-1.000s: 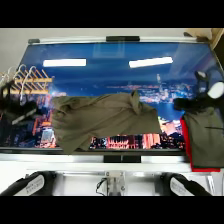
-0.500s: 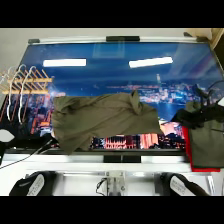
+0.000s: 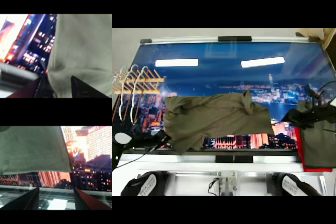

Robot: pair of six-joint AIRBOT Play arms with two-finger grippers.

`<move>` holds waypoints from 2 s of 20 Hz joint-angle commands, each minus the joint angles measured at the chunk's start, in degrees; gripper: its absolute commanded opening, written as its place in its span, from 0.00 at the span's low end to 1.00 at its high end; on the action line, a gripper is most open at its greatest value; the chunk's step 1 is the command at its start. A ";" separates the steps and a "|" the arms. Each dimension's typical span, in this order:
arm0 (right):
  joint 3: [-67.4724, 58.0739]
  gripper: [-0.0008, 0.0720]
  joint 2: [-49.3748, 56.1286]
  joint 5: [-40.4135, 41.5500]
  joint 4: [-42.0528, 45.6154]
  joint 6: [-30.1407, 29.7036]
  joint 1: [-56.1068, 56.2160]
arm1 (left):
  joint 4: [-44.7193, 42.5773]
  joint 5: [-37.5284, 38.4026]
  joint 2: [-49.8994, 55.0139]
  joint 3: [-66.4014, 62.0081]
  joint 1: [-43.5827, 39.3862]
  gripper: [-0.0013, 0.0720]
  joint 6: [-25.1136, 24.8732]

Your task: Fold the shirts.

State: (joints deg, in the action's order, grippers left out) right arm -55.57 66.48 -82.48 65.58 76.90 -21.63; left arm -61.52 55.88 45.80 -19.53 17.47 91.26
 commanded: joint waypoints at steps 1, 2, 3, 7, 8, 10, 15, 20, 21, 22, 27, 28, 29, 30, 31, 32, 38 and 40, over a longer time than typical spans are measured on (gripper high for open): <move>0.15 0.77 0.02 0.02 1.90 0.31 -0.07 | 4.59 -5.84 3.56 0.15 -0.02 0.55 -0.85; 0.76 0.77 0.02 0.11 3.76 0.42 -0.07 | 4.81 -6.19 4.26 0.07 0.00 0.48 -0.85; 2.12 0.81 0.04 0.59 5.25 0.44 -0.11 | 4.81 -6.16 4.37 -0.09 0.00 0.19 -1.27; 9.40 0.93 2.08 5.49 3.13 1.70 -0.04 | 5.03 -3.10 4.09 -2.64 0.00 0.06 -6.80; 10.60 0.93 3.10 7.10 1.79 1.66 -0.04 | 5.03 -2.36 4.07 -3.52 0.00 0.06 -6.82; 11.78 0.92 5.38 10.32 0.42 1.68 -0.04 | 5.03 -0.85 3.78 -5.07 0.00 0.06 -6.80; 11.85 0.89 10.82 14.64 -3.63 1.18 1.73 | 5.05 0.57 2.25 -5.90 0.00 0.06 -6.82; 11.82 0.57 13.05 26.84 -3.65 6.93 11.98 | 5.03 1.79 -1.16 -5.90 0.00 0.06 -6.80; 11.76 0.34 13.05 28.22 -3.80 8.37 13.29 | 5.03 1.79 -2.01 -5.90 0.00 0.06 -6.78; 11.37 0.17 13.05 28.06 -4.42 8.28 14.21 | 5.03 1.79 -2.69 -6.01 0.00 0.06 -6.78; 0.68 0.12 4.26 22.84 -5.60 -1.66 15.47 | 5.01 4.17 -6.01 -19.52 0.00 0.06 -8.28; -4.11 0.12 0.39 22.71 -5.46 -3.80 15.17 | 5.01 4.22 -7.13 -26.14 0.00 0.06 -8.57; -9.44 0.12 -3.41 22.71 -5.29 -6.32 14.78 | 5.01 3.67 -8.31 -34.93 0.00 0.06 -8.85; -16.06 0.12 -7.65 22.80 -4.63 -8.83 14.32 | 5.01 2.54 -9.29 -44.94 0.00 0.06 -9.20; -22.40 0.12 -11.52 23.32 -3.52 -10.14 13.99 | 4.98 1.22 -9.92 -54.55 0.02 0.06 -9.22; -28.98 0.12 -15.56 24.55 -0.85 -10.34 13.84 | 4.37 0.13 -10.25 -64.87 0.00 0.06 -9.25; -43.93 0.12 -34.88 27.32 10.51 -5.38 13.81 | -3.67 4.24 -13.79 -95.47 0.02 0.06 0.02; -43.93 0.12 -38.51 25.57 15.72 -1.99 13.81 | -3.91 7.85 -15.87 -95.82 0.02 0.06 1.53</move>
State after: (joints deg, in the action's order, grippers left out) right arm -96.42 34.76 -56.05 73.80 70.83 -7.77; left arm -63.20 59.68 32.38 -108.88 17.45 88.97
